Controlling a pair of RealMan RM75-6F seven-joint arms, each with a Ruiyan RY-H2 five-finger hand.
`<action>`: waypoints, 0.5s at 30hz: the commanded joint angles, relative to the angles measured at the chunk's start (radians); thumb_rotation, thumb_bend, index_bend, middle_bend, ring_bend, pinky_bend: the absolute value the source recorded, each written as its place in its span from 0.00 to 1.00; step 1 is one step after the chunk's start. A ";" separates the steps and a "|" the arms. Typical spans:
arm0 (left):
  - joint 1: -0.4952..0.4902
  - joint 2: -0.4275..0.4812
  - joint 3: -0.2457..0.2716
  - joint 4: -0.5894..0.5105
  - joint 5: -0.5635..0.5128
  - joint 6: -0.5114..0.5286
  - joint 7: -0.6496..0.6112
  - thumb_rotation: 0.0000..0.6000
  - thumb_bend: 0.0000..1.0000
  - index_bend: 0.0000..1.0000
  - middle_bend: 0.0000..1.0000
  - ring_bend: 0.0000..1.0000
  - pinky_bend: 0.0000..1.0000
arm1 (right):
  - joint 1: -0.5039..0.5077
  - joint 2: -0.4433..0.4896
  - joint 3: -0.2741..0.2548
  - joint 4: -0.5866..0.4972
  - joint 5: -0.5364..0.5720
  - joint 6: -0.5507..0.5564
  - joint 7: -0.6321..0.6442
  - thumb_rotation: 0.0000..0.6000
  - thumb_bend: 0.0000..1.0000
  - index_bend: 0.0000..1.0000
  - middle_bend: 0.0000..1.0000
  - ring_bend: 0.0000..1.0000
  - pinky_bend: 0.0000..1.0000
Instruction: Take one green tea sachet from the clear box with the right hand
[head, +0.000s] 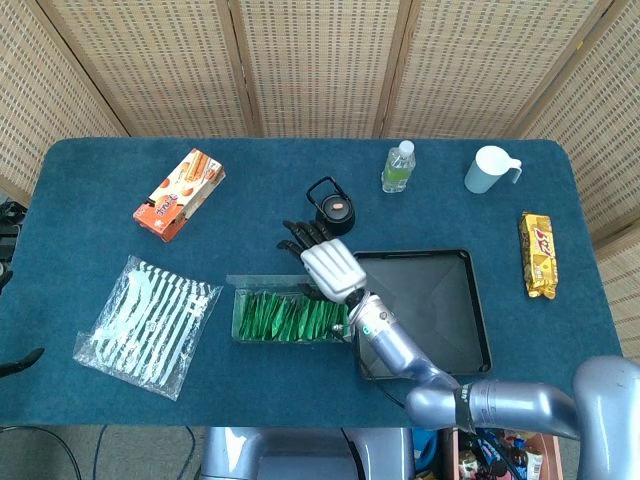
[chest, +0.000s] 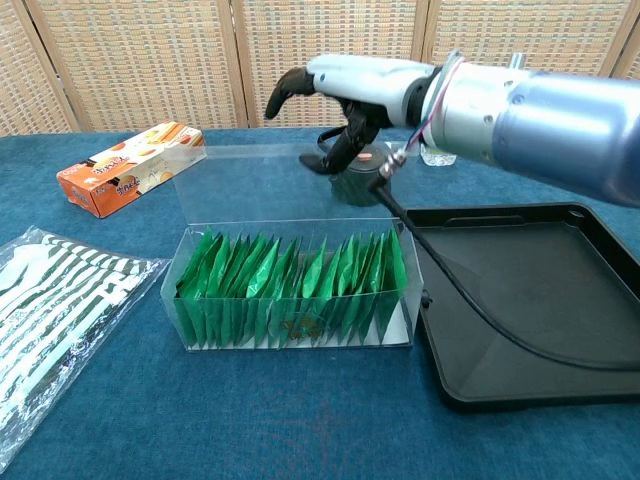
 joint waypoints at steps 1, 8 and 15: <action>0.000 0.001 0.000 0.000 0.002 0.002 -0.003 1.00 0.07 0.00 0.00 0.00 0.00 | 0.029 -0.026 0.041 0.067 0.065 0.025 -0.016 1.00 0.63 0.22 0.00 0.00 0.00; -0.004 0.003 -0.001 0.003 -0.007 -0.010 -0.009 1.00 0.07 0.00 0.00 0.00 0.00 | 0.052 -0.033 0.041 0.125 0.151 0.023 -0.065 1.00 0.63 0.21 0.00 0.00 0.00; -0.009 0.003 -0.003 0.007 -0.015 -0.022 -0.014 1.00 0.07 0.00 0.00 0.00 0.00 | 0.022 0.041 0.004 0.043 -0.008 -0.051 0.052 1.00 0.46 0.21 0.00 0.00 0.00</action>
